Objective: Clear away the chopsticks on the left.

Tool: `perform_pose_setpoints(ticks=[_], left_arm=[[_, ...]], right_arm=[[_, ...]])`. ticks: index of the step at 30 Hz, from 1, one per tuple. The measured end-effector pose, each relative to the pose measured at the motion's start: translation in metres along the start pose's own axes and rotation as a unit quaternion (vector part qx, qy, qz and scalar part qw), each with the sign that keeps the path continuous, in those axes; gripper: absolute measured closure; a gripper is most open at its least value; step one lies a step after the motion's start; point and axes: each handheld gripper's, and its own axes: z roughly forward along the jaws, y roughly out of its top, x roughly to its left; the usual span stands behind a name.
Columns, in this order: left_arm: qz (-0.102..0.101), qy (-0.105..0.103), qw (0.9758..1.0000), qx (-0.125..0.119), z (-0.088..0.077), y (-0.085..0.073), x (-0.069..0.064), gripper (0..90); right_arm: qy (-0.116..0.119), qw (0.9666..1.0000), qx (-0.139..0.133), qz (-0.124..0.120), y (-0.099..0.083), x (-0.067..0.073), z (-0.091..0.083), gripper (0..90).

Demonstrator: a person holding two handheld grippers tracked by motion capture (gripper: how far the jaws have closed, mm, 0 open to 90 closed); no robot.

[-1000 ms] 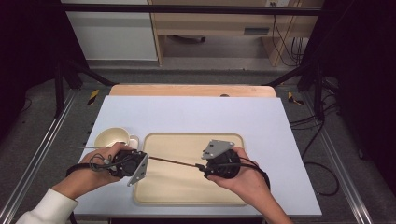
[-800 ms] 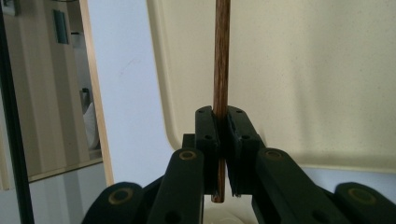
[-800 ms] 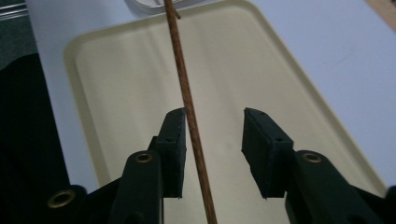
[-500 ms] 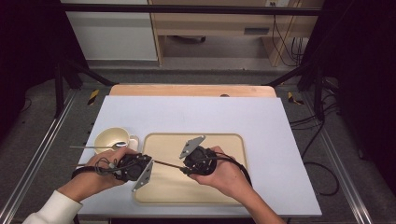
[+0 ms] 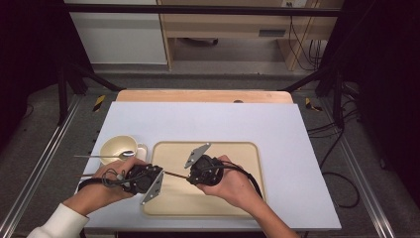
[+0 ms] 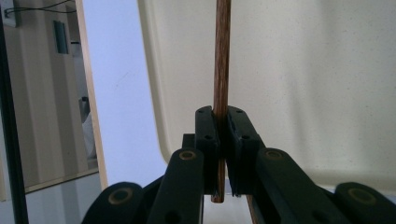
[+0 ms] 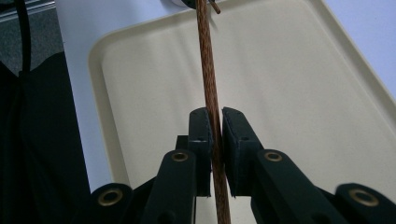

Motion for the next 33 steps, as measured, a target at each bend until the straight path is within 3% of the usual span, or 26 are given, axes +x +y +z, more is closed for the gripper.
perform_pose_setpoints(ticks=[7, 14, 16, 18, 22, 24, 27, 28, 31, 32, 33], left_arm=[[-0.002, 0.0, 1.0, -0.002, 0.0, -0.001, -0.002, 83.6], [-0.018, 0.002, 0.9998, -0.011, 0.0, -0.003, -0.001, 81.7], [-0.038, 0.009, 0.9991, -0.016, 0.001, -0.005, 0.0, 75.3], [-0.065, 0.022, 0.9975, -0.012, 0.0, -0.006, 0.002, 59.9], [-0.134, 0.04, 0.99, -0.019, -0.004, -0.014, 0.006, 42.9], [-0.18, 0.054, 0.9816, -0.033, -0.006, -0.021, 0.006, 37.0], [-0.254, 0.076, 0.963, -0.049, -0.009, -0.031, 0.005, 28.5], [-0.288, 0.083, 0.9526, -0.054, -0.012, -0.035, 0.005, 26.5], [-0.343, 0.103, 0.9307, -0.072, -0.019, -0.04, 0.002, 21.4], [-0.363, 0.105, 0.9222, -0.081, -0.022, -0.042, 0.001, 20.6], [-0.378, 0.107, 0.9156, -0.088, -0.023, -0.043, 0.0, 20.2]], right_arm=[[0.004, 0.9999, 0.013, -0.003, 0.0, 0.002, 0.004, 83.7], [0.009, 0.9998, 0.018, -0.006, 0.0, 0.004, 0.007, 85.1], [0.007, 0.9998, 0.019, -0.003, -0.001, 0.004, 0.008, 85.1], [0.003, 0.9998, 0.021, 0.004, -0.003, 0.002, 0.008, 85.1], [-0.009, 0.9993, 0.025, 0.027, -0.01, -0.003, 0.012, 85.1], [-0.02, 0.9987, 0.027, 0.038, -0.013, -0.005, 0.015, 85.1], [-0.035, 0.9974, 0.029, 0.056, -0.014, -0.007, 0.019, 85.0], [-0.036, 0.9971, 0.03, 0.059, -0.014, -0.008, 0.02, 85.0], [-0.047, 0.9959, 0.03, 0.072, -0.012, -0.011, 0.028, 85.0], [-0.05, 0.9954, 0.031, 0.076, -0.011, -0.012, 0.029, 85.0], [-0.053, 0.9948, 0.032, 0.081, -0.01, -0.012, 0.031, 85.0]])
